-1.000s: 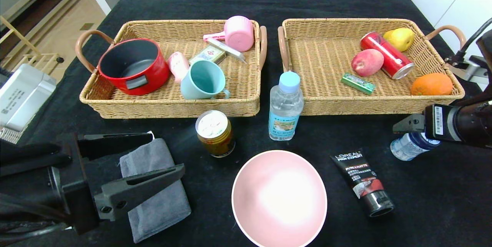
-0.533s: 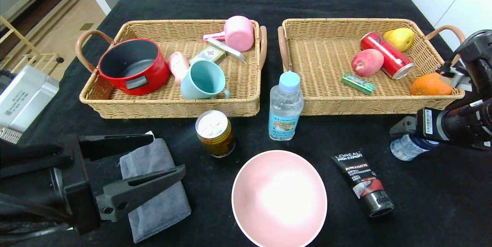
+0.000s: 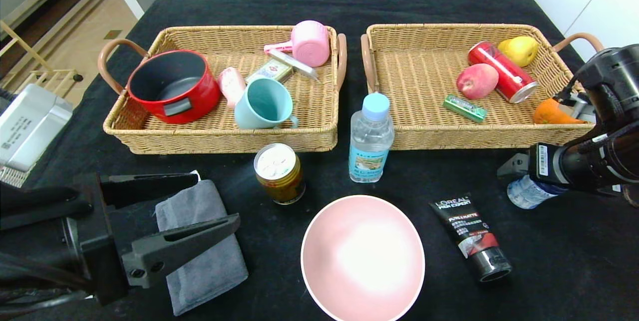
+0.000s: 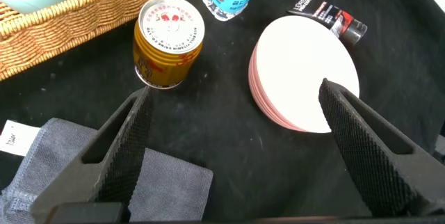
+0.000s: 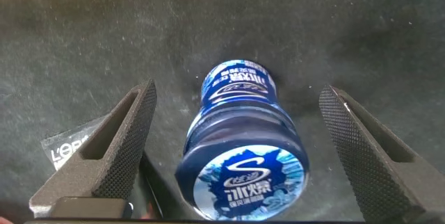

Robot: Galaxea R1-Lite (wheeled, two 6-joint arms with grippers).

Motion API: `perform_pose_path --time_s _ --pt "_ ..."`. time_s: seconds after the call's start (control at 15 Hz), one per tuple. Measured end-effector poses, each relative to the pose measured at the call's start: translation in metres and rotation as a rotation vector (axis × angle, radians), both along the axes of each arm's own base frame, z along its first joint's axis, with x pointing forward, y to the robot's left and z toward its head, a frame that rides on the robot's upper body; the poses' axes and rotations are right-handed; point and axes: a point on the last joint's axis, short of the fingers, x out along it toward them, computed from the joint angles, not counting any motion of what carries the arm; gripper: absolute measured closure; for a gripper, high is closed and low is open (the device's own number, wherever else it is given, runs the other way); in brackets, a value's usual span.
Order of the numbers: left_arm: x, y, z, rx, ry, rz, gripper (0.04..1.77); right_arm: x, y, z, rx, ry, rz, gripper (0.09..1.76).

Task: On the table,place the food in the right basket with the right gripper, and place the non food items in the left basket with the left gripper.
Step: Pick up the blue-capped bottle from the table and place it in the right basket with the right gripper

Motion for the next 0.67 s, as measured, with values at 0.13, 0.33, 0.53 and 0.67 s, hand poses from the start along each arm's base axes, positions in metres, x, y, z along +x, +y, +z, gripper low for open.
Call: perform_pose_path --time_s 0.13,0.33,0.53,0.67 --pt "0.0000 0.0000 0.0000 0.000 0.000 0.000 0.09 0.0005 0.0004 -0.0010 0.002 0.002 -0.001 0.14" --pt "0.0000 0.0000 0.0000 0.000 0.000 0.000 0.09 0.0008 0.0013 -0.0026 0.001 0.010 0.001 0.14" --pt "0.0001 0.0000 0.0001 0.000 -0.001 0.000 0.09 0.0019 0.0016 -0.0044 0.000 0.016 0.002 0.52" --pt "0.0000 0.0000 0.0002 -0.001 -0.002 0.000 0.09 0.0022 0.0017 -0.0056 -0.002 0.020 0.001 0.80"
